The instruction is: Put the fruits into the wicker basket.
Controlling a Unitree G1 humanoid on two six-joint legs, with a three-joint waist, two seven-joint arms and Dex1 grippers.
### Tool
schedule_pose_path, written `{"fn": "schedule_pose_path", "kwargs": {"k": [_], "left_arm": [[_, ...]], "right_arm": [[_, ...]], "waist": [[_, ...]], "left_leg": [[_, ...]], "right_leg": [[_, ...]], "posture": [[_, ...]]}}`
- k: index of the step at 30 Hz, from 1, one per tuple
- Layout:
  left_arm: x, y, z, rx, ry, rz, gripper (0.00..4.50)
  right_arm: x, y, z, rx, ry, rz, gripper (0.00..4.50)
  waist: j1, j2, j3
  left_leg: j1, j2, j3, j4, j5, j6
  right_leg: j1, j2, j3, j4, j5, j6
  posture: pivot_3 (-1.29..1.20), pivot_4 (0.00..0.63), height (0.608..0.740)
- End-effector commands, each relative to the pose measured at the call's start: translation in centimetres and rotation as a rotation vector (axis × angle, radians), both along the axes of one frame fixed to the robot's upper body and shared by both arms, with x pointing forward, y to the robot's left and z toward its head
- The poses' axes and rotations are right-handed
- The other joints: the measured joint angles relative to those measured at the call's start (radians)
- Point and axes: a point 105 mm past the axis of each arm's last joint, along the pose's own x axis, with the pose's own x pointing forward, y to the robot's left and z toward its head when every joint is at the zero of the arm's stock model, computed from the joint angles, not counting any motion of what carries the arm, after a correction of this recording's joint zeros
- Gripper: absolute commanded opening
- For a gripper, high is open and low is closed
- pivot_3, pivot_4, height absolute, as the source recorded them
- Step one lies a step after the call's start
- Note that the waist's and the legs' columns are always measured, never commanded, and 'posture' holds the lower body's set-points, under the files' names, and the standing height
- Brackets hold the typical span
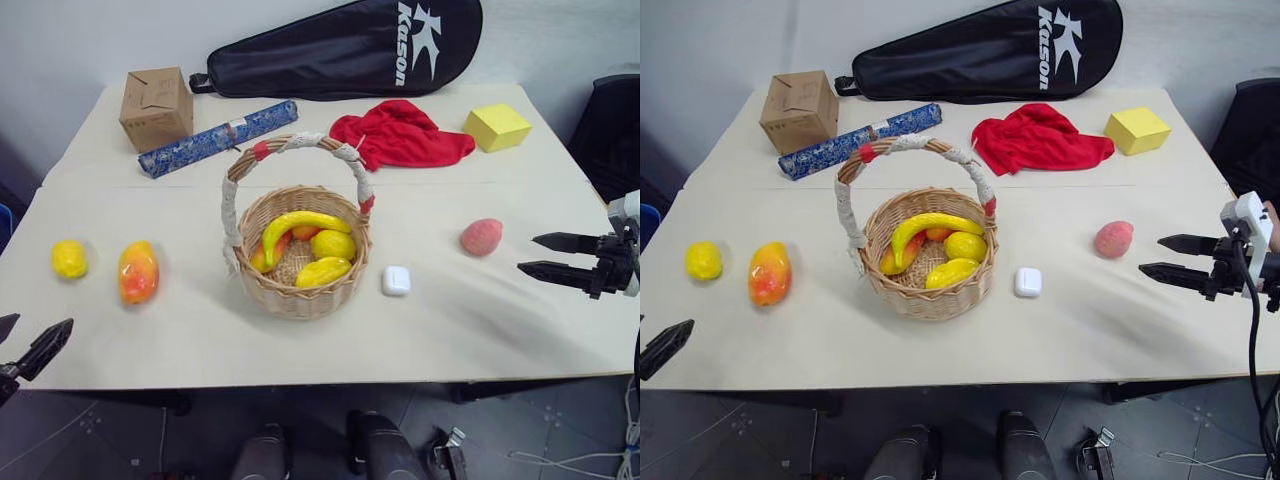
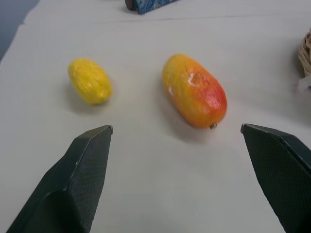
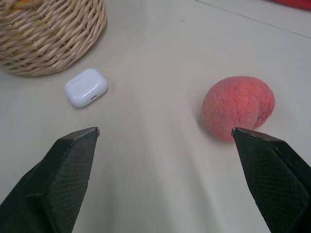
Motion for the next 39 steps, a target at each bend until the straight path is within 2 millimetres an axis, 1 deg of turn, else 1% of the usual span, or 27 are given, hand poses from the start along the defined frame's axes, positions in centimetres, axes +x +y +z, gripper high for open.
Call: {"fn": "schedule_pose_path", "kwargs": {"k": [1,5,8,15,20,22,23,26,28,30,32,34,37,39], "left_arm": [[-0.1,-0.2,0.3,0.016,-0.007,-0.007,4.46],[0.2,-0.6,0.0,0.015,0.003,-0.020,4.46],[0.4,-0.4,0.0,0.012,-0.004,-0.020,4.46],[1.1,-0.9,0.3,0.019,-0.016,-0.044,4.46],[1.8,-1.8,0.4,0.001,-0.033,-0.082,4.46],[2.1,-2.3,0.4,0.000,-0.029,-0.107,4.46],[2.2,-2.5,0.5,0.006,-0.032,-0.115,4.46],[2.5,-3.1,1.3,-0.001,-0.055,-0.139,4.46],[2.9,-4.4,2.1,-0.003,-0.070,-0.204,4.46],[3.3,-6.6,3.1,-0.004,-0.074,-0.320,4.46],[3.4,-9.7,3.8,0.005,-0.059,-0.491,4.46],[3.3,-12.3,4.3,0.019,-0.031,-0.651,4.46],[3.0,-16.2,4.9,0.054,0.024,-0.912,4.46],[2.9,-17.9,5.1,0.086,0.051,-1.030,4.46]], "right_arm": [[-0.1,0.1,0.8,0.000,-0.039,0.012,4.50],[-0.2,0.2,0.7,0.001,-0.038,0.011,4.50],[-0.3,0.2,0.7,-0.004,-0.042,0.009,4.50],[-0.1,0.0,0.9,-0.049,-0.066,-0.014,4.50],[0.2,0.4,1.4,-0.056,-0.092,-0.018,4.50],[0.3,0.6,1.7,-0.059,-0.109,-0.013,4.50],[0.4,0.8,1.9,-0.057,-0.115,-0.009,4.50],[0.4,1.5,2.4,-0.051,-0.129,0.014,4.50],[0.4,2.7,2.8,-0.036,-0.138,0.060,4.50],[0.4,4.8,2.9,0.006,-0.138,0.128,4.50],[0.1,7.0,2.0,-0.024,-0.125,0.224,4.50],[0.2,8.6,1.1,-0.052,-0.125,0.286,4.50],[1.4,11.2,-0.6,-0.085,-0.146,0.340,4.50],[2.2,12.5,-2.0,-0.130,-0.175,0.366,4.50]], "waist": [[0.000,0.000,0.000],[-0.001,0.000,0.000],[-0.001,0.000,0.000],[-0.001,0.000,0.000],[0.000,0.000,0.000],[-0.001,0.000,0.000],[-0.001,0.000,0.000],[0.000,0.000,0.000],[0.000,0.000,0.000],[-0.001,0.000,0.000],[0.000,0.000,0.000],[-0.001,0.000,0.000],[-0.001,0.000,0.000],[-0.002,0.000,0.000]], "left_leg": [[0.000,0.000,0.000,-0.001,0.000,0.000],[-0.002,0.000,0.000,-0.002,-0.001,-0.001],[-0.003,0.000,0.000,-0.002,-0.001,-0.001],[-0.002,0.000,0.001,-0.001,0.000,-0.002],[-0.002,0.000,0.001,-0.001,0.000,-0.002],[-0.002,0.000,0.001,-0.001,0.000,-0.002],[-0.002,0.000,0.001,-0.001,0.000,-0.002],[-0.002,0.000,0.002,-0.001,0.000,-0.002],[-0.002,0.000,0.002,-0.001,0.000,-0.002],[-0.002,0.001,0.002,-0.001,0.000,-0.002],[-0.002,0.001,0.002,0.000,0.001,-0.003],[-0.002,0.001,0.002,0.000,0.001,-0.003],[-0.002,0.001,0.002,0.000,0.001,-0.004],[-0.002,0.000,0.002,0.000,0.002,-0.005]], "right_leg": [[-0.001,0.000,0.000,0.000,0.000,0.000],[-0.004,0.000,0.000,0.001,-0.001,-0.002],[-0.005,0.000,0.000,0.002,-0.001,-0.001],[-0.005,0.000,0.000,0.003,-0.001,-0.002],[-0.005,0.000,0.000,0.005,-0.001,-0.001],[-0.005,0.000,0.001,0.005,0.002,0.004],[-0.005,0.000,0.001,0.005,0.004,0.007],[-0.006,0.000,0.001,0.005,0.004,0.007],[-0.006,0.000,0.001,0.005,0.004,0.007],[-0.006,0.001,0.001,0.006,0.004,0.007],[-0.006,0.001,0.001,0.006,0.004,0.007],[-0.006,0.001,0.001,0.007,0.005,0.008],[-0.006,0.001,0.001,0.007,0.005,0.009],[-0.007,0.001,0.001,0.009,0.005,0.009]], "posture": [[0.00,0.150,0.740],[0.00,0.150,0.740],[0.00,0.150,0.740],[0.00,0.150,0.740],[0.00,0.150,0.740],[0.00,0.150,0.740],[0.00,0.150,0.740],[0.00,0.150,0.740],[0.00,0.150,0.740],[0.00,0.150,0.740],[0.00,0.150,0.740],[0.00,0.150,0.740],[0.00,0.150,0.740],[0.00,0.150,0.740]]}}
